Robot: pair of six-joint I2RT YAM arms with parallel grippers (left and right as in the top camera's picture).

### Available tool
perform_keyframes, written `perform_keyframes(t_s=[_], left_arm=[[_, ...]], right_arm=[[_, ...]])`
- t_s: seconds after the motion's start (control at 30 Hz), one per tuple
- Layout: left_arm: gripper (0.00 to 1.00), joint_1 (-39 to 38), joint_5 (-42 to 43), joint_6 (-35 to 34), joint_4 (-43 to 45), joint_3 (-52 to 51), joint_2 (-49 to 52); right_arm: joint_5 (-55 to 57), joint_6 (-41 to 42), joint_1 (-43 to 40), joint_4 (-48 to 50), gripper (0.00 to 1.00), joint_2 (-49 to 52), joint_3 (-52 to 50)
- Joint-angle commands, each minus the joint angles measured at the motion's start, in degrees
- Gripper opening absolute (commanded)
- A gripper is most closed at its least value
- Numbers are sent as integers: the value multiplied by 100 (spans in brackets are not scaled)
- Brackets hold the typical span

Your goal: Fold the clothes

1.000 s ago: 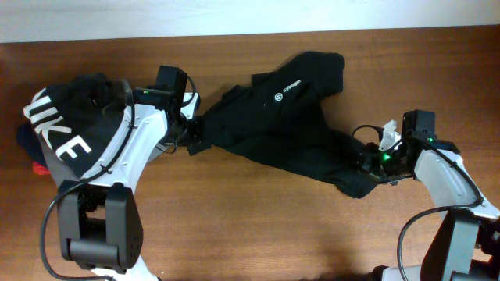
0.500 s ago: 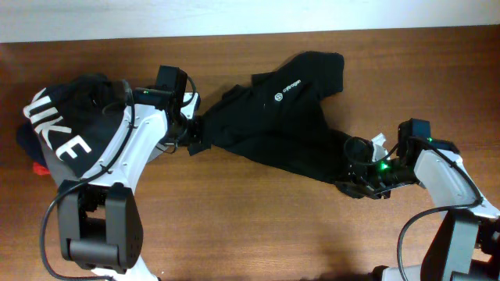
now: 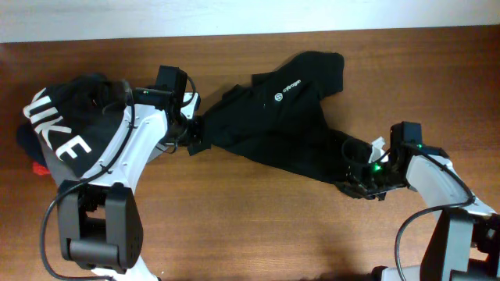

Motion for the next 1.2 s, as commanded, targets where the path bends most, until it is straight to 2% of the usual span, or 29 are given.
perform_keyframes(t_s=[0.0, 0.2, 0.43, 0.5, 0.57, 0.6, 0.7, 0.8, 0.9, 1.17], left_arm=[[1, 4, -39, -11, -33, 46, -63], [1, 4, -42, -13, -55, 46, -63], [1, 4, -42, -11, -55, 46, -63], [1, 4, -39, -11, -55, 46, -63], [1, 4, -39, -13, -57, 46, -63], [1, 4, -39, -11, -59, 46, -63], [1, 4, -39, -13, -57, 46, -63], [1, 4, -39, -13, -57, 46, -63], [1, 4, -39, -13, -70, 46, -63], [0, 4, -42, -11, -157, 48, -149]], right_arm=[[94, 358, 37, 111, 34, 48, -146], [94, 450, 37, 225, 28, 48, -203], [33, 492, 37, 424, 13, 48, -203], [33, 492, 37, 461, 16, 48, -203], [37, 490, 37, 457, 31, 48, -203], [35, 492, 37, 455, 34, 48, -205], [35, 494, 37, 433, 34, 48, -208], [142, 651, 42, 448, 23, 72, -247], [181, 684, 66, 490, 5, 101, -295], [-940, 7, 68, 243, 4, -382, -136]])
